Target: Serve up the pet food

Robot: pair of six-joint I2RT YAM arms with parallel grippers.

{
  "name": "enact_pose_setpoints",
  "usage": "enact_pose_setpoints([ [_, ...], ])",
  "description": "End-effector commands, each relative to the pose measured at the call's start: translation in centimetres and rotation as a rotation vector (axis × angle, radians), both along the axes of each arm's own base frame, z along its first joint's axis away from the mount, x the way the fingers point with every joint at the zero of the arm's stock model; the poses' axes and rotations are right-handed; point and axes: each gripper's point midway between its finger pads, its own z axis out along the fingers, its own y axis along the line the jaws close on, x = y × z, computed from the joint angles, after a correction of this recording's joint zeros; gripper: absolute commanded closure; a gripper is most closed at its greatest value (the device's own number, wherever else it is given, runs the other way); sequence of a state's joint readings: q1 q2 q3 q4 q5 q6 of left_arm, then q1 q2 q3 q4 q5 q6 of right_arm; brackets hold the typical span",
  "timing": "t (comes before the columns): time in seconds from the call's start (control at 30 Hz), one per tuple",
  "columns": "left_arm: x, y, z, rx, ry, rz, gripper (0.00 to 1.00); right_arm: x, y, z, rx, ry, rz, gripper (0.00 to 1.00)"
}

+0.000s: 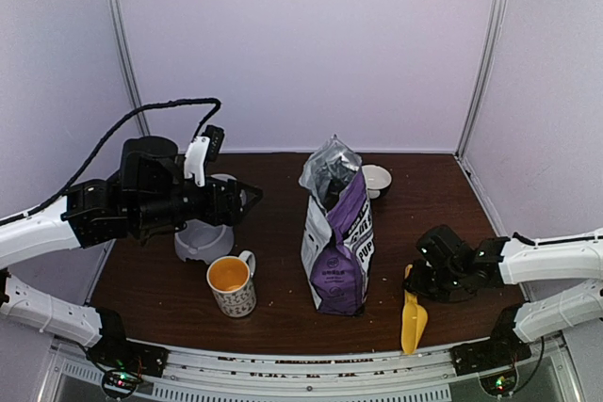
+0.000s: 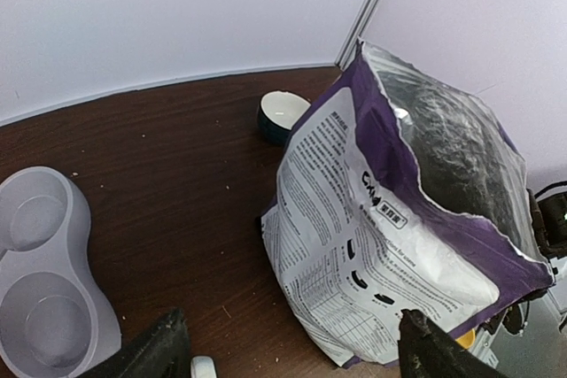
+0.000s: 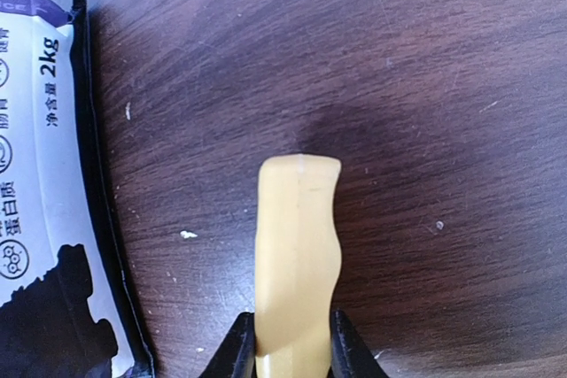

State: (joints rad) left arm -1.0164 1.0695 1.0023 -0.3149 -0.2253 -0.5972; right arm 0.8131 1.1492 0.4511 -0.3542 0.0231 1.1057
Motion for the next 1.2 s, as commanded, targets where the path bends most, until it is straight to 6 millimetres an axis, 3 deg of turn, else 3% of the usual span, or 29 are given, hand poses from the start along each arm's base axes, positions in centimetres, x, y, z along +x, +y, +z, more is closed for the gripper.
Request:
enact_pose_setpoints([
  [0.0, -0.7, -0.3, 2.0, -0.057, -0.050, -0.044, 0.17, 0.5, 0.6, 1.4, 0.028, -0.065, 0.041, 0.96],
  [0.2, -2.1, 0.5, 5.7, -0.109, -0.220, -0.106, 0.16, 1.0, 1.7, 6.6, 0.072, -0.201, 0.170, 1.00],
  [0.33, -3.8, -0.4, 8.2, -0.074, -0.306, -0.243, 0.14, 0.0, 3.4, 11.7, 0.164, -0.309, 0.336, 1.00],
  [0.6, -10.1, -6.4, 11.4, -0.085, -0.291, -0.722, 0.14, -5.9, 8.5, 24.5, 0.527, -0.434, 0.743, 1.00],
  [0.67, -11.7, -7.8, 11.4, -0.069, -0.259, -0.819, 0.14, -7.6, 9.6, 27.8, 0.591, -0.462, 0.834, 1.00],
  [0.77, -13.5, -9.6, 11.9, -0.071, -0.212, -0.931, 0.14, -9.9, 11.3, 31.1, 0.656, -0.475, 0.963, 1.00],
  [0.93, -14.5, -10.9, 11.8, -0.103, -0.135, -1.009, 0.13, -13.8, 14.3, 34.3, 0.724, -0.459, 1.184, 1.00],
  [1.17, -16.6, -11.0, 11.5, -0.155, -0.019, -1.123, 0.13, -15.4, 16.5, 35.4, 0.684, -0.425, 1.348, 1.00],
])
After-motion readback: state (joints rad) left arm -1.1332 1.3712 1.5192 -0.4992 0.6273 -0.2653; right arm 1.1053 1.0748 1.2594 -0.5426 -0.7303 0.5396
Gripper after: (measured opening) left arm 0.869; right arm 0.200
